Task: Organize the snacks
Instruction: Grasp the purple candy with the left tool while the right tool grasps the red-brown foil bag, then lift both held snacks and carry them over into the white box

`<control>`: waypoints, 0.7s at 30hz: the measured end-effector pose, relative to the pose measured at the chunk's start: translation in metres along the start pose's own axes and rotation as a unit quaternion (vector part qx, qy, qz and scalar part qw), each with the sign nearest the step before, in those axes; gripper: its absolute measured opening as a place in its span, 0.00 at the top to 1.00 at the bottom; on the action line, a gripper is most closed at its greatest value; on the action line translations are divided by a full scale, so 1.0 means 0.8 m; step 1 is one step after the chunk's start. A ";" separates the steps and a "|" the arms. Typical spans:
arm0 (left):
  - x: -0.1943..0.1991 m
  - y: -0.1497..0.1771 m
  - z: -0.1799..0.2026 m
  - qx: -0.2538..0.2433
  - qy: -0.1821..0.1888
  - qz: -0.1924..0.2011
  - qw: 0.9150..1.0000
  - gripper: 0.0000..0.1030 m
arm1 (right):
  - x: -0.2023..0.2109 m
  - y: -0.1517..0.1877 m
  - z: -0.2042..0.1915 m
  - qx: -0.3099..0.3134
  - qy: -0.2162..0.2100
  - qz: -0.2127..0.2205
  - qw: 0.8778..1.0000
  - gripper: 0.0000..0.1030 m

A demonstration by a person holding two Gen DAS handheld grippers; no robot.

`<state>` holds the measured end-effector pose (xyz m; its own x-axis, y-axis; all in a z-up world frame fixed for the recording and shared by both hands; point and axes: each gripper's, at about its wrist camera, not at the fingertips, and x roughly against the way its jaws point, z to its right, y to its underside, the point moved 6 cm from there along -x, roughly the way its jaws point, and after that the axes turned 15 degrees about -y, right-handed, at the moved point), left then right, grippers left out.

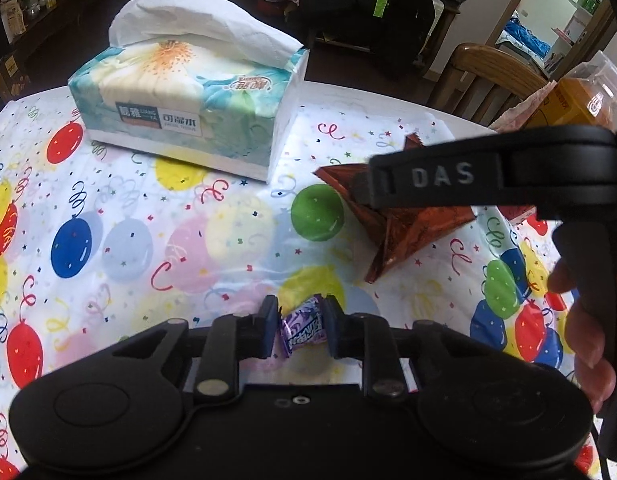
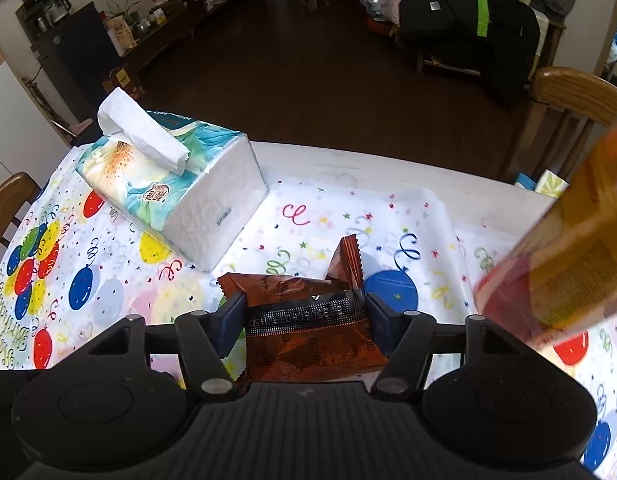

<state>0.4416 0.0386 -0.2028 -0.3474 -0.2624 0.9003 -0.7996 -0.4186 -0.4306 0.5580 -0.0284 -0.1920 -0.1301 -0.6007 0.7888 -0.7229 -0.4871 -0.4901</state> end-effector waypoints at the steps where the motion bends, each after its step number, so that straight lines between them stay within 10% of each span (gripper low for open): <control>1: 0.003 0.001 -0.002 0.001 0.002 0.000 1.000 0.80 | 0.004 0.002 0.000 -0.003 -0.002 0.001 1.000 0.38; 21: 0.087 0.037 -0.019 -0.025 0.035 0.009 0.999 0.80 | 0.120 0.052 -0.071 0.005 0.004 0.016 1.000 0.39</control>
<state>0.3861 0.0210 -0.1520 -0.3934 -0.2065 0.8959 -0.8164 -0.3696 -0.4437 0.4765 -0.0705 -0.1155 -0.1583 -0.6113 0.7754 -0.7120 -0.4734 -0.5186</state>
